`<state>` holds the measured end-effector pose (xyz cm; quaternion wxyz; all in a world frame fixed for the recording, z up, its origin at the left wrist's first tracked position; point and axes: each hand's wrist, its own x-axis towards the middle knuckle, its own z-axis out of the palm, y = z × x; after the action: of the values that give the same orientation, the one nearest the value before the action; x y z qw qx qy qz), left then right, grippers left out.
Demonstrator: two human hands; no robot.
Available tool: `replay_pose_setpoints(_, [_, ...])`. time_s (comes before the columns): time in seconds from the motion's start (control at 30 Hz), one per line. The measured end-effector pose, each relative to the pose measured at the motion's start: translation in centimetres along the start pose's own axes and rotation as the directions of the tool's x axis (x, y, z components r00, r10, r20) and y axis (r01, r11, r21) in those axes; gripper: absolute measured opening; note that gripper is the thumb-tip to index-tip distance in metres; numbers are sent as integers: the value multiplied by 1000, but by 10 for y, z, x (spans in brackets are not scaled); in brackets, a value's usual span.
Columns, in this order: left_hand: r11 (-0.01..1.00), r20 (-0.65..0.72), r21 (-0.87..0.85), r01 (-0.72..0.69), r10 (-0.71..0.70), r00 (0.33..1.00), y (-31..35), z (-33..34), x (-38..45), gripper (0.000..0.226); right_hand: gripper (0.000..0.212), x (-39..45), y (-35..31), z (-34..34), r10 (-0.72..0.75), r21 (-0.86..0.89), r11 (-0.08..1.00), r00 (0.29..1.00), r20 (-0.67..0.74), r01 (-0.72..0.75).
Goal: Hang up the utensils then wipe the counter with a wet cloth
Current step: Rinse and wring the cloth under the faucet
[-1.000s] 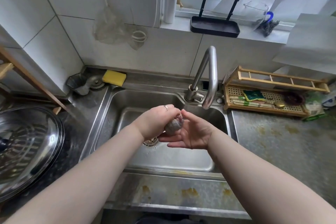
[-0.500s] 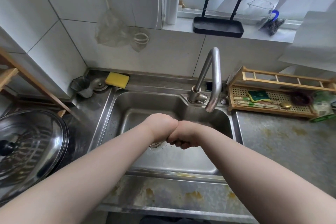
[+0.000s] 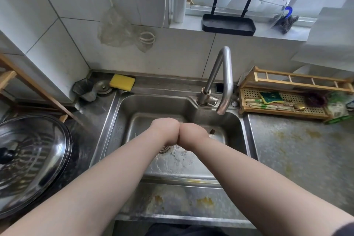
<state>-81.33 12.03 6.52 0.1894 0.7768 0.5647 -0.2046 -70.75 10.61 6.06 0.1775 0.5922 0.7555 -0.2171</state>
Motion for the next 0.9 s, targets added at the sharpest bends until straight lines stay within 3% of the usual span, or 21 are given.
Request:
replay_pose_setpoints(0.27, [963, -31, -260, 70, -81, 996, -2, 4, 3, 10, 20, -7, 6, -12, -129, -247, 965, 975, -180, 82])
replay_pose_setpoints(0.4, [960, -26, -279, -5, -2, 1000, -3, 7, 4, 15, 17, -7, 7, -17, -167, -312, 946, 959, -230, 90])
replay_pose_setpoints(0.53, [902, -9, -431, -16, 13, 1000, -2, 10, 2, 12, 17, -11, 7, -17, -188, -369, 924, 958, -217, 98])
replay_pose_setpoints(0.63, [813, 82, -581, 41, 8, 997, -4, 9, -5, 27, 17, -16, 4, -14, -176, -404, 911, 966, -189, 86])
replay_pose_setpoints(0.8, [797, 196, -594, 113, 8, 981, -6, 21, 5, 26, 21, -20, -7, -11, -115, -435, 900, 982, -147, 40])
replay_pose_setpoints(0.87, [838, 214, -540, 81, 43, 976, -7, 28, 14, 12, 23, -20, -12, -6, -65, -428, 904, 993, -96, 17])
replay_pose_setpoints(0.9, [866, 227, -496, 61, 62, 972, -9, 35, 22, 16, 24, -19, -14, -3, -41, -417, 909, 996, -83, 3])
